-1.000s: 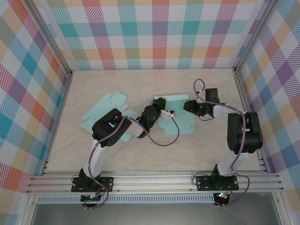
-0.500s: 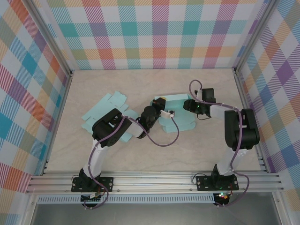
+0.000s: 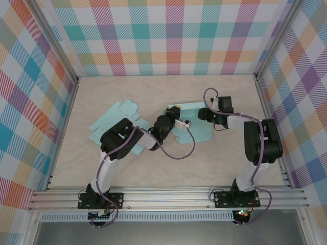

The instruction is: Fold the paper box

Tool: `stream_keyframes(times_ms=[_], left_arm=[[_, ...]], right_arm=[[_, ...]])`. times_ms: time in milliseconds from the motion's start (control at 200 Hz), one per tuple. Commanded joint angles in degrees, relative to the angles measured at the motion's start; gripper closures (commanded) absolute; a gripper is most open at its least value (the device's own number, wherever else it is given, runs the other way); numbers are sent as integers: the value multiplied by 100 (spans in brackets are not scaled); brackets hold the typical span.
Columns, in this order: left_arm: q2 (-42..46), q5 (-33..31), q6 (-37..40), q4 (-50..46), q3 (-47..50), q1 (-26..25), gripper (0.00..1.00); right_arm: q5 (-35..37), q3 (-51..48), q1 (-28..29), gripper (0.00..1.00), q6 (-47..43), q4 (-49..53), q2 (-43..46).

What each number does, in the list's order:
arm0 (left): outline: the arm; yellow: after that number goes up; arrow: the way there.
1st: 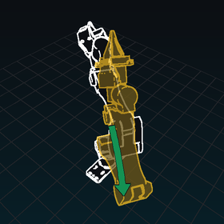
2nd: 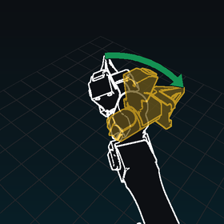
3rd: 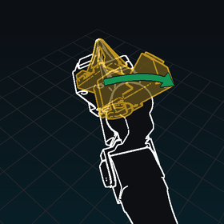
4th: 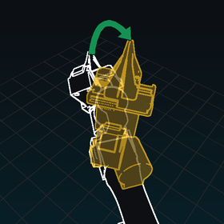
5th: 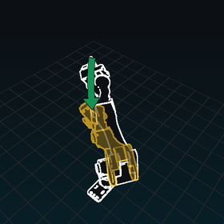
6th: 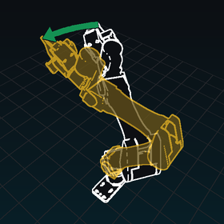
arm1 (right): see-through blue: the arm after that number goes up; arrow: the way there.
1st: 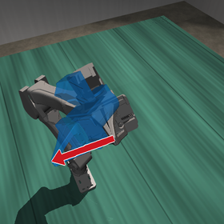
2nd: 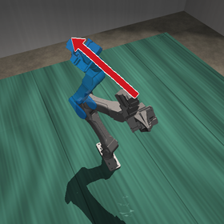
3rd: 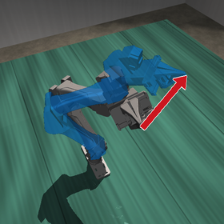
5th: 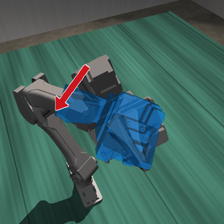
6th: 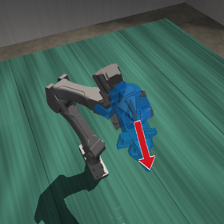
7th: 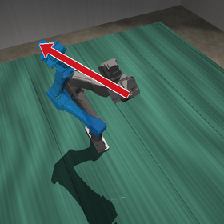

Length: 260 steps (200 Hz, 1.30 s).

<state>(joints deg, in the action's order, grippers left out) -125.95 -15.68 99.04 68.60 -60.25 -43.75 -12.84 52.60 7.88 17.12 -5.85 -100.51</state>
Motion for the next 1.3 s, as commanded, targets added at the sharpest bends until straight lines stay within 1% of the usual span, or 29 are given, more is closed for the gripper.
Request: stream_keyframes(times_ms=[0, 295, 355, 445, 575, 680, 795, 950, 1070, 1295], left_arm=[[-114, 127, -26, -444, -60, 19, 100], [-79, 141, 28, -382, -42, 95, 100], [-79, 166, 36, -380, -35, 99, 100], [-92, 171, 36, -374, -47, 91, 100], [-108, 204, 36, -382, -40, 87, 100], [-131, 223, 45, -378, -40, 87, 100], [-149, 218, 78, -370, -48, 90, 100], [-149, 227, 106, -397, -79, 91, 100], [-155, 233, 106, -405, -101, 90, 100], [-196, 220, 80, -470, -156, 86, 100]], right_arm=[[27, -338, 25, 36, 17, 4, 679], [-161, -1097, -29, 29, -45, 579, 2167], [-107, -1095, -119, 28, -69, 685, 2372], [157, -980, -420, 31, 15, 914, 2466], [178, -763, -1006, 38, 284, 965, 2218], [128, -299, -1197, 42, 182, 1170, 1608], [-341, 294, -1200, 47, -87, 1235, 800], [-704, 779, -1171, 46, -194, 1185, 84], [-754, 969, -997, 45, -360, 1268, -37], [-835, 922, -687, 43, -474, 1330, 18]])
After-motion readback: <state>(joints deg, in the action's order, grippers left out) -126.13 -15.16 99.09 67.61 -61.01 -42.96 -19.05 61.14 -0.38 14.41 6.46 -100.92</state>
